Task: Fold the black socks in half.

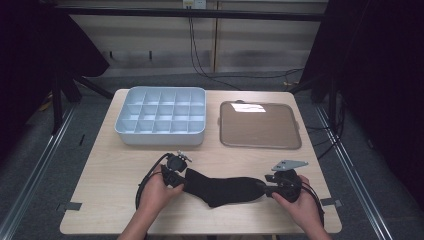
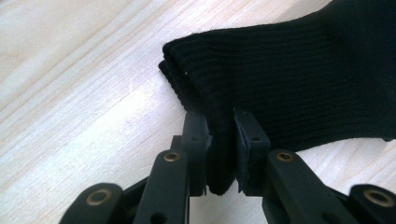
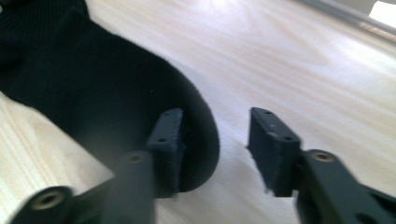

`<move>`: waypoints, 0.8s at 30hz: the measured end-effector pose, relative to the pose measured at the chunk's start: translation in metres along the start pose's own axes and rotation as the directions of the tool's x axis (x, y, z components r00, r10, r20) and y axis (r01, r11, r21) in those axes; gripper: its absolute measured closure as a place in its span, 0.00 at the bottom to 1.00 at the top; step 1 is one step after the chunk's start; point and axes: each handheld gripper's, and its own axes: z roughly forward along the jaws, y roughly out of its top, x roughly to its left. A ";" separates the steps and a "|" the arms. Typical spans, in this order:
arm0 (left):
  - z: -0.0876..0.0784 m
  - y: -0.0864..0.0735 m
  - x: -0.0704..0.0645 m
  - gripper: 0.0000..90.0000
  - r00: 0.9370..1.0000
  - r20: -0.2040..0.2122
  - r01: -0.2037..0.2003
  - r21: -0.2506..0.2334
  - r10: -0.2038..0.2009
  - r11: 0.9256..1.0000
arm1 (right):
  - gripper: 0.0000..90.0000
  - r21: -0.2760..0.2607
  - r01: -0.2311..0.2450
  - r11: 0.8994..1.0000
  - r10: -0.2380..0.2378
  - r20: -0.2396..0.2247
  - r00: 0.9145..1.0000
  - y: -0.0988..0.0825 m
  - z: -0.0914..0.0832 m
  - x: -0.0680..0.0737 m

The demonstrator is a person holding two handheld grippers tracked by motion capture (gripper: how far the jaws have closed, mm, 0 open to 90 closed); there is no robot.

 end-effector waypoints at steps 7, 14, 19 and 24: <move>-0.005 -0.002 0.004 0.86 1.000 -0.014 -0.003 0.016 0.003 1.000 | 0.69 0.006 -0.015 1.000 0.015 -0.025 1.000 -0.004 0.009 0.002; -0.013 -0.002 0.006 0.86 1.000 -0.020 -0.007 0.018 0.008 1.000 | 0.67 0.010 -0.005 1.000 0.005 -0.035 0.999 -0.002 0.014 0.007; -0.022 0.002 0.006 0.86 1.000 -0.009 0.008 0.011 -0.008 1.000 | 0.67 0.006 -0.024 1.000 0.024 -0.048 0.999 -0.001 0.013 0.007; -0.035 0.008 0.005 0.87 1.000 -0.008 0.001 -0.002 -0.001 1.000 | 0.66 0.007 -0.012 1.000 0.012 -0.050 0.999 0.000 0.013 0.009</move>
